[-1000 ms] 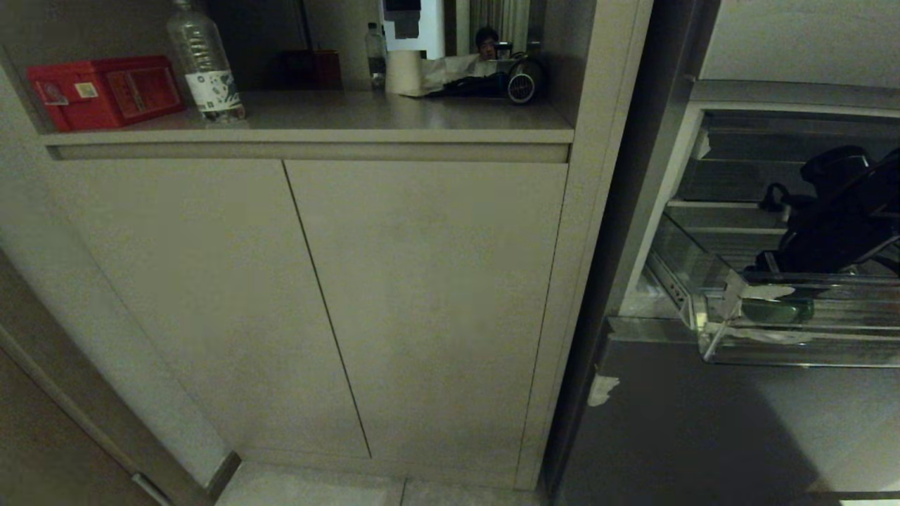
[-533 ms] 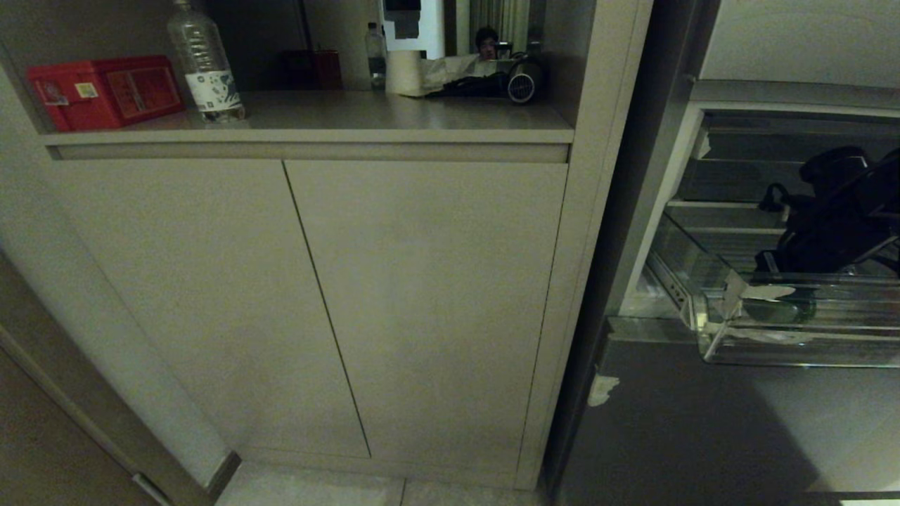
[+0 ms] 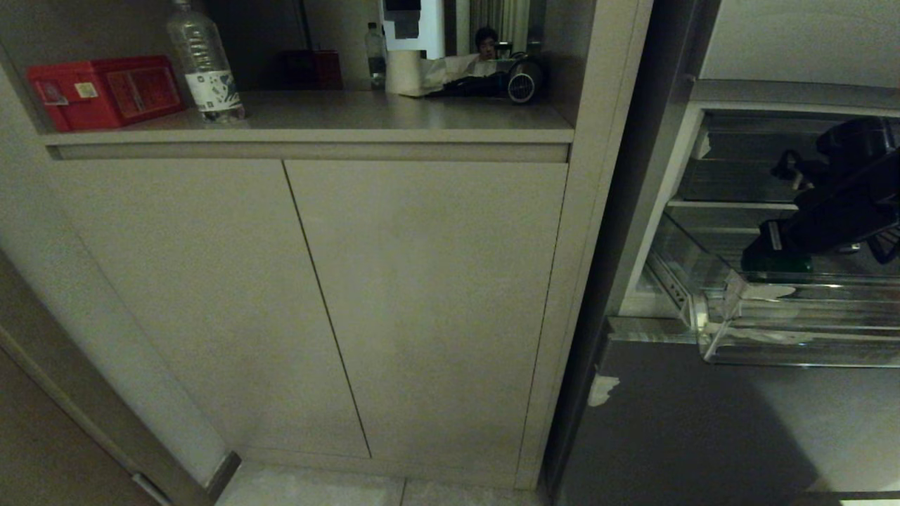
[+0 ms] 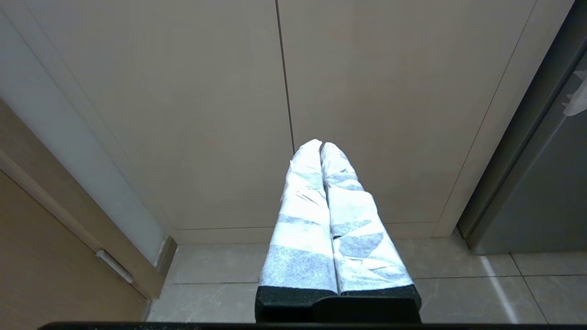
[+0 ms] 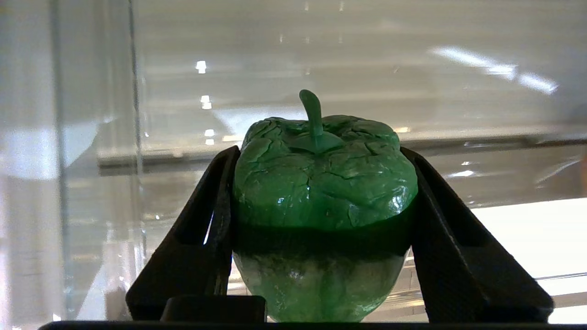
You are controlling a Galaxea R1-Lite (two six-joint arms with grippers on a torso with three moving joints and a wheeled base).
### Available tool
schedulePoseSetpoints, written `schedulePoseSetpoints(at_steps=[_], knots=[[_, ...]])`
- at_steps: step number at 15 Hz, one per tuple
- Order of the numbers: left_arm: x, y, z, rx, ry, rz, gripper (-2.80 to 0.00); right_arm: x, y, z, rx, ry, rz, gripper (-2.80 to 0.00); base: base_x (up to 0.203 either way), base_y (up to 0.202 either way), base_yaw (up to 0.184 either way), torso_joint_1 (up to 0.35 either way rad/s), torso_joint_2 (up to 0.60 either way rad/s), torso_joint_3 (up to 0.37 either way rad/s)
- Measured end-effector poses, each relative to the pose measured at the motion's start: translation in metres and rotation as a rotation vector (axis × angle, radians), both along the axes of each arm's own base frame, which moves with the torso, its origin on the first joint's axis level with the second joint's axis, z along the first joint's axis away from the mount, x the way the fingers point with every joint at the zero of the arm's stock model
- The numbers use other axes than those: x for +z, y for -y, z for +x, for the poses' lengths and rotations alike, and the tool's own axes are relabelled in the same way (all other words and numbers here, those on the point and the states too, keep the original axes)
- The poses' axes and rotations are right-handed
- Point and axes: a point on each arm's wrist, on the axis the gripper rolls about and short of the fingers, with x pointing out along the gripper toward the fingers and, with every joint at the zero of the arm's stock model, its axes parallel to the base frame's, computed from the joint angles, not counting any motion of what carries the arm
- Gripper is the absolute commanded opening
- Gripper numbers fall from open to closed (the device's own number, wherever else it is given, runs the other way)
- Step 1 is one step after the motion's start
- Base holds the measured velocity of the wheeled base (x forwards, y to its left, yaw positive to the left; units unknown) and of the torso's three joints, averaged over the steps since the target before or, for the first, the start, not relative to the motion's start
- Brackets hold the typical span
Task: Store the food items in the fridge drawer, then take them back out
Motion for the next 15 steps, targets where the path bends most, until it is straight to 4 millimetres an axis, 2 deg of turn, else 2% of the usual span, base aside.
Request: schedulePoseSetpoints(at_steps=[5, 9, 15], knots=[[0.0, 0.0, 0.0, 0.0, 0.0, 0.0, -2.8, 0.026, -0.003, -0.023, -0.01, 0.05, -0.015, -2.8, 0.0, 0.0, 0.0, 0.0, 0.0, 0.0], [0.0, 0.0, 0.0, 0.0, 0.0, 0.0, -2.8, 0.047, -0.003, -0.058, -0.034, 0.079, -0.031, -2.8, 0.0, 0.0, 0.0, 0.0, 0.0, 0.0], [0.0, 0.0, 0.0, 0.0, 0.0, 0.0, -2.8, 0.06, -0.005, -0.112, -0.075, 0.09, -0.031, -2.8, 0.0, 0.0, 0.0, 0.0, 0.0, 0.0]])
